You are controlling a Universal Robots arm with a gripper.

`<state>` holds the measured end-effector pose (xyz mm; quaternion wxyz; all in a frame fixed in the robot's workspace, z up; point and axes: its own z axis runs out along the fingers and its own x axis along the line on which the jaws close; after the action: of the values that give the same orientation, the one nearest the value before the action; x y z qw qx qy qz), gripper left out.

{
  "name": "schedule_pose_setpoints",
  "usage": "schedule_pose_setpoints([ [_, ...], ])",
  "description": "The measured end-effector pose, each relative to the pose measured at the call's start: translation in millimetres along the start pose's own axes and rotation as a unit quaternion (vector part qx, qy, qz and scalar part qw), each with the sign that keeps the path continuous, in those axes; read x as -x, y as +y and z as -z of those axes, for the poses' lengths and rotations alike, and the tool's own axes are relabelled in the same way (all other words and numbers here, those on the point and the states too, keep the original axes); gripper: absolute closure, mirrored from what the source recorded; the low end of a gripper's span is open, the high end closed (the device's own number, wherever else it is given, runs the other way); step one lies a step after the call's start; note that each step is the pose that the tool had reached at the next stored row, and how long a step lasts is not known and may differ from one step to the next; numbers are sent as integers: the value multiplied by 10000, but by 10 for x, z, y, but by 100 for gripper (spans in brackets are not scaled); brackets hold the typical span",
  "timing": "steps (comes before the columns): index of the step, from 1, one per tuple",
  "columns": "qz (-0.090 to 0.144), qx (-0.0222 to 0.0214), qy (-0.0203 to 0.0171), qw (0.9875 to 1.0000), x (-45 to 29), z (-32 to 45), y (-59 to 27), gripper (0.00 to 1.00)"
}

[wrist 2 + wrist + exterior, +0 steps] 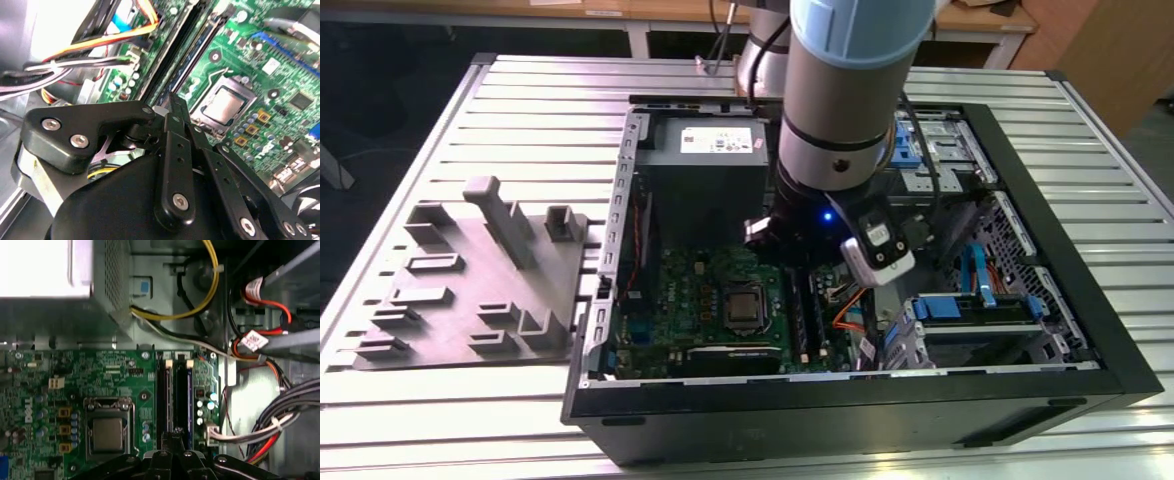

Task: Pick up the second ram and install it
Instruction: 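Press down the second ram until it locks into place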

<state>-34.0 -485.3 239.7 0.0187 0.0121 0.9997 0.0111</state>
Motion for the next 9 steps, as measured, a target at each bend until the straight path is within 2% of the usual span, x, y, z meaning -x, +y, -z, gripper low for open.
schedule_pose_setpoints([
  [9,0,-6,0,10000,4,2,-166,90],
])
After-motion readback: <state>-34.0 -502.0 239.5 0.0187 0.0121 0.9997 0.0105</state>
